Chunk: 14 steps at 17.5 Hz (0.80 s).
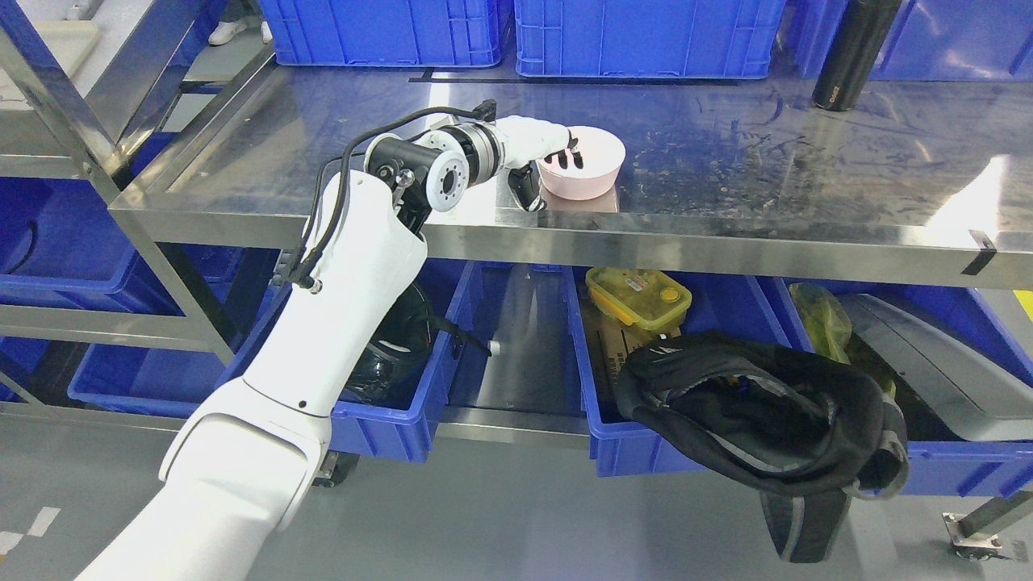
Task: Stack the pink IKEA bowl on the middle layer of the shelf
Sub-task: 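Hook the left hand fingers over the pink bowl's rim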
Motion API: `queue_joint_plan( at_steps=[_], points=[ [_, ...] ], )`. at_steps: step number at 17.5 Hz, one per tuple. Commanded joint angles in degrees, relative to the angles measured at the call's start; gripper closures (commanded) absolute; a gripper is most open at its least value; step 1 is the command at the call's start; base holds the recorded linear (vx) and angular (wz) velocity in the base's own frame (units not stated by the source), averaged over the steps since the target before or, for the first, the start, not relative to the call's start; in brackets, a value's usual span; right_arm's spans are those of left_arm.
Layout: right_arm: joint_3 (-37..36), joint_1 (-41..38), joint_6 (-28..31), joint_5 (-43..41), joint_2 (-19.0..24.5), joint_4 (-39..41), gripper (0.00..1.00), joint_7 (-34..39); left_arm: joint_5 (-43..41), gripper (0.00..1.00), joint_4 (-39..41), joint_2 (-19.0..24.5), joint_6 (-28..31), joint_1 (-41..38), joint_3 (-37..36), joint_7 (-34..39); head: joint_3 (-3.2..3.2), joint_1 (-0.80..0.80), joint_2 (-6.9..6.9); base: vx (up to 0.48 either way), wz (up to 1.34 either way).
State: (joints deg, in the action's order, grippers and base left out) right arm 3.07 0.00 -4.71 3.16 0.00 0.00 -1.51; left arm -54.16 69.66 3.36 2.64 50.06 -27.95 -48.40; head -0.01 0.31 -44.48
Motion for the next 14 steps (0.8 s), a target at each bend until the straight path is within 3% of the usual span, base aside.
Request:
queue_joint_plan(
  at_steps=[1,5,9,10,14],
  points=[
    [0.01,-1.32,-0.04,0.01,-1.00,1.00,0.00,0.02,-1.39,0.49,-6.99,-2.22,-0.36,1.44,-0.09,-0.12,0.00,0.00,0.00,0.000,0.00],
    [0.01,-1.32,-0.04,0.01,-1.00,1.00,0.00,0.02,-3.75,0.47,-7.69,-2.13,-0.71,1.36,1.40,-0.03,0.00,0.00,0.00,0.000,0.00],
    [0.01,-1.32,-0.04,0.01,-1.00,1.00,0.00,0.02,-4.99,0.18,-8.48,-2.36,-0.71,1.36,1.32,-0.12,0.00,0.00,0.00,0.000,0.00],
    [0.01,-1.32,-0.04,0.01,-1.00,1.00,0.00,0.02,-4.90,0.06,-8.92,-2.36,-0.71,1.36,1.23,-0.12,0.00,0.00,0.00,0.000,0.00],
    [0.01,-1.32,-0.04,0.01,-1.00,1.00,0.00,0.02,-4.64,0.01,-9.54,-2.36,-0.88,1.44,1.67,-0.12,0.00,0.00,0.00,0.000,0.00]
  ],
)
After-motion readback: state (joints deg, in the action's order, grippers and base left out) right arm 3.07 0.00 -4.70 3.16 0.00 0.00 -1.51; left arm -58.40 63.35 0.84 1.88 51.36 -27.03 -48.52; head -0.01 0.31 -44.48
